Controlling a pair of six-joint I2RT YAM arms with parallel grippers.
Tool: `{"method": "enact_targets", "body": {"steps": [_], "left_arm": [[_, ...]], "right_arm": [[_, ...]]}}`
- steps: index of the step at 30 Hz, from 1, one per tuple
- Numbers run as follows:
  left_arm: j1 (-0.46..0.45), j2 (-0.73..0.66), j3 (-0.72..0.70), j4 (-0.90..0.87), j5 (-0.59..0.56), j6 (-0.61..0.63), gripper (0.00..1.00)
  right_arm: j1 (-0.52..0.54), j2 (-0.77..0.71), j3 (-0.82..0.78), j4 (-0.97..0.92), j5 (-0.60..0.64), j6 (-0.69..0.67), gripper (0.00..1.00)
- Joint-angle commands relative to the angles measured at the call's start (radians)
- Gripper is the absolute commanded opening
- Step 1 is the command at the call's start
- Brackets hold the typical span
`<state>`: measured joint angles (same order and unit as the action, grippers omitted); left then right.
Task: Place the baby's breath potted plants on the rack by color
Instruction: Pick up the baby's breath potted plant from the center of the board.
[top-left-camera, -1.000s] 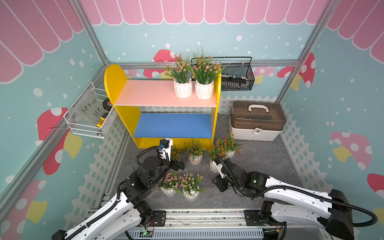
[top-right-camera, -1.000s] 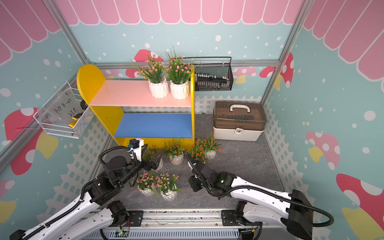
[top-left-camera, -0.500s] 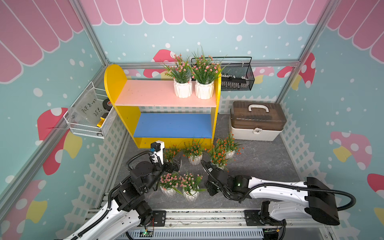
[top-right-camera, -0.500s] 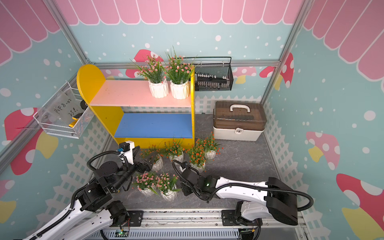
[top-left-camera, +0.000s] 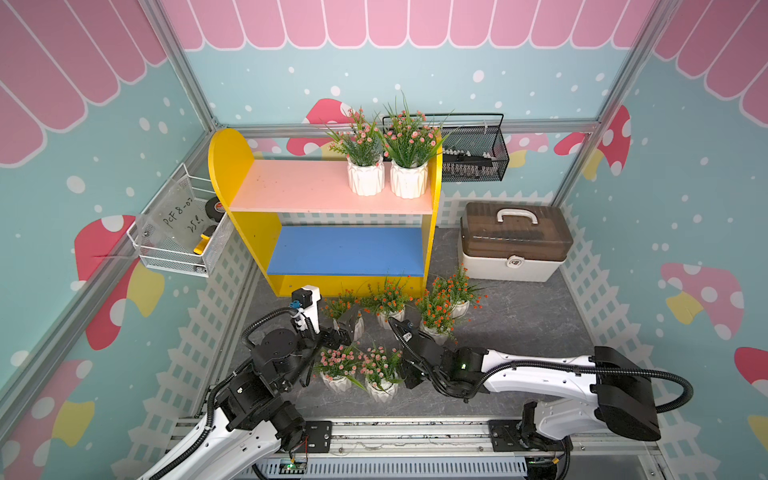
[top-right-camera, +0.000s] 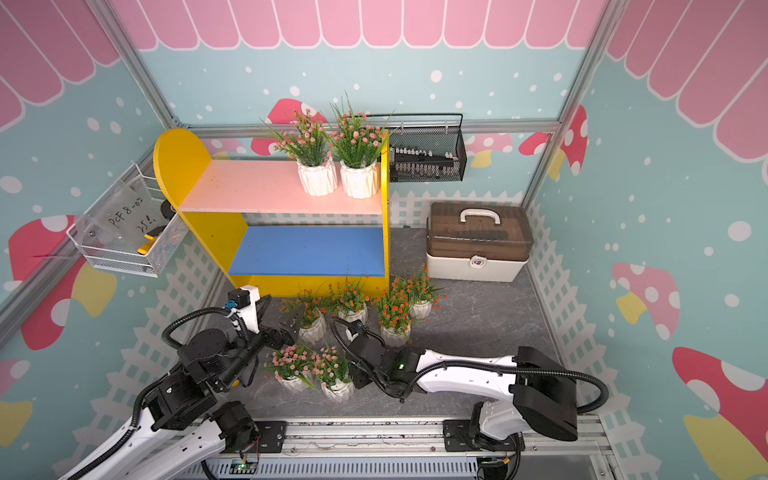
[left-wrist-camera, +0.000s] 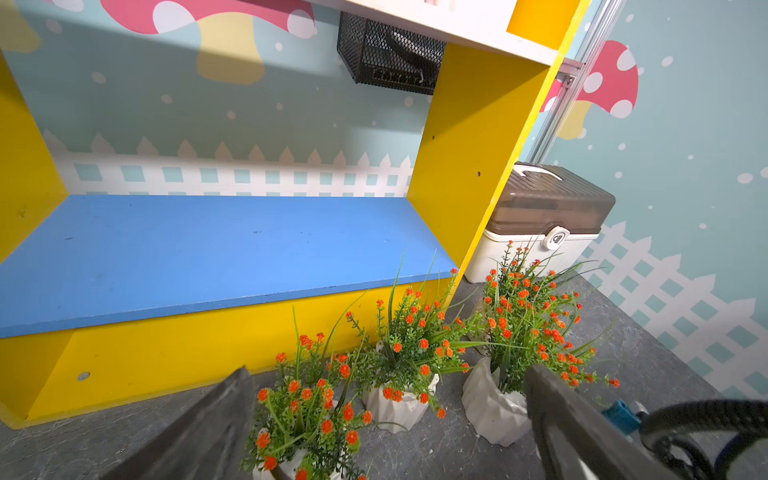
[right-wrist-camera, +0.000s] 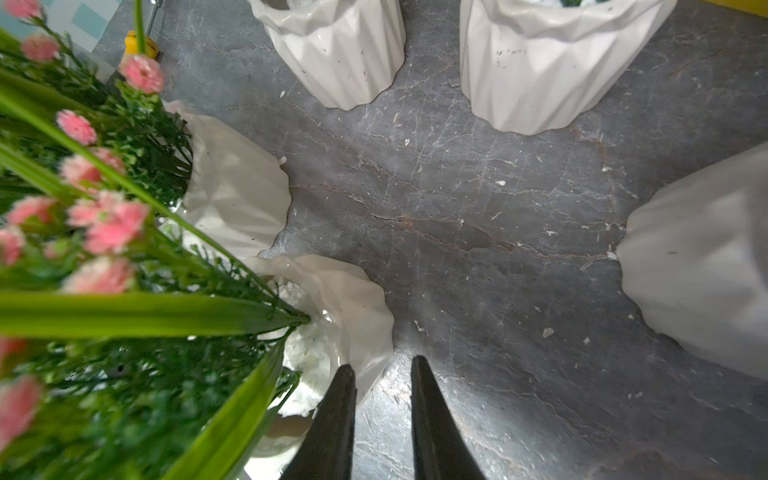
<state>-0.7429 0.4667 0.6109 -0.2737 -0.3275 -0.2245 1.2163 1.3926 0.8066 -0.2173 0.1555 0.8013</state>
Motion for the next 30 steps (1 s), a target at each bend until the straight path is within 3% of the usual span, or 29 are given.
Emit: {"method": "enact_targets", "body": {"steps": [1,30], "left_arm": [[-0.007,-0.012,-0.007,-0.028,-0.02,-0.016,0.99],[-0.007,-0.007,-0.008,-0.031,-0.032,-0.009,0.99]], "right_arm": [[0.012,0.024,0.029,0.016,-0.009,0.005,0.23],[0.054,0.074,0.089,0.003,-0.012,0.001,0.22]]}}
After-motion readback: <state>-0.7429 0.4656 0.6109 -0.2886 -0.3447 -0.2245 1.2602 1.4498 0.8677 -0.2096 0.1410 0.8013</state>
